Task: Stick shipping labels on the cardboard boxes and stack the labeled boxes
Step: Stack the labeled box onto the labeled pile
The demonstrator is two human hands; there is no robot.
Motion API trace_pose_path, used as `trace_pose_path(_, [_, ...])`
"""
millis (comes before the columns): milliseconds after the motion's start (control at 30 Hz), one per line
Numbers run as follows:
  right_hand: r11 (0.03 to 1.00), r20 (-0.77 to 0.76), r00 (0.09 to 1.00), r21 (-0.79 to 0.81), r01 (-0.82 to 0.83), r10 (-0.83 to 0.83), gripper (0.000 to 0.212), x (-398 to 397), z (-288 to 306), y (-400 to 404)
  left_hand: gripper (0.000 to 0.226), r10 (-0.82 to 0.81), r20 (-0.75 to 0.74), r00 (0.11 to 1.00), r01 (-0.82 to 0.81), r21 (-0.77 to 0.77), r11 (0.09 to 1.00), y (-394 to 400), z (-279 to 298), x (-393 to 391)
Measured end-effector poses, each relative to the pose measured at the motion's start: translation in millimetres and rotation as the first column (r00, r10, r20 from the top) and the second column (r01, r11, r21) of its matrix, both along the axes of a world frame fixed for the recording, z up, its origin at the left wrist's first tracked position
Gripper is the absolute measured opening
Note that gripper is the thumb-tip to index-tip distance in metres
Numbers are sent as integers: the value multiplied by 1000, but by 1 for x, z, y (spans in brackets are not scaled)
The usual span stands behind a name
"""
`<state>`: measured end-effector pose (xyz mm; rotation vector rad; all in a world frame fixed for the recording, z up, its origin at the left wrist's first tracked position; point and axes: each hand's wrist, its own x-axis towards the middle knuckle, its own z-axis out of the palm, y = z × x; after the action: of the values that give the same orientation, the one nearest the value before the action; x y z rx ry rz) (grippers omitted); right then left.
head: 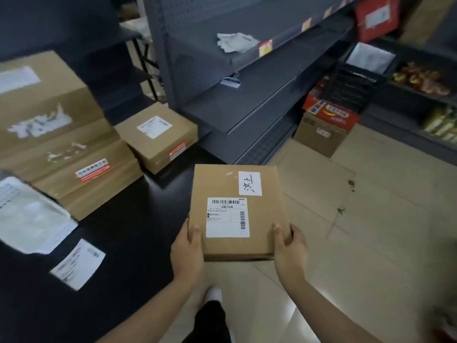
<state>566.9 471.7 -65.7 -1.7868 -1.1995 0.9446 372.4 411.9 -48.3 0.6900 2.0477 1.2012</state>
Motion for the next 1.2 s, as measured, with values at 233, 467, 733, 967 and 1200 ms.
trace_pose_path(233, [998,39,997,-25,64,-63,54,12,-3,103,37,-42,2,999,42,-2,999,110,-5,8])
trace_pose_path(467, [988,39,989,63,-142,140,36,-35,20,218,41,99,12,995,-100,52,994,186,7,-25])
trace_pose_path(733, [886,46,893,111,-450,448,26,-109,28,308,43,404,14,915,-404,67,912,227,15,-64])
trace_pose_path(967, [754,-19,757,107,-648,654,32,-182,26,374,37,614,-14,789,-613,52,789,261,32,-99])
trace_pose_path(1200, [685,50,689,79,-725,723,43,-267,26,416,35,684,-41,728,-681,67,729,297,45,-171])
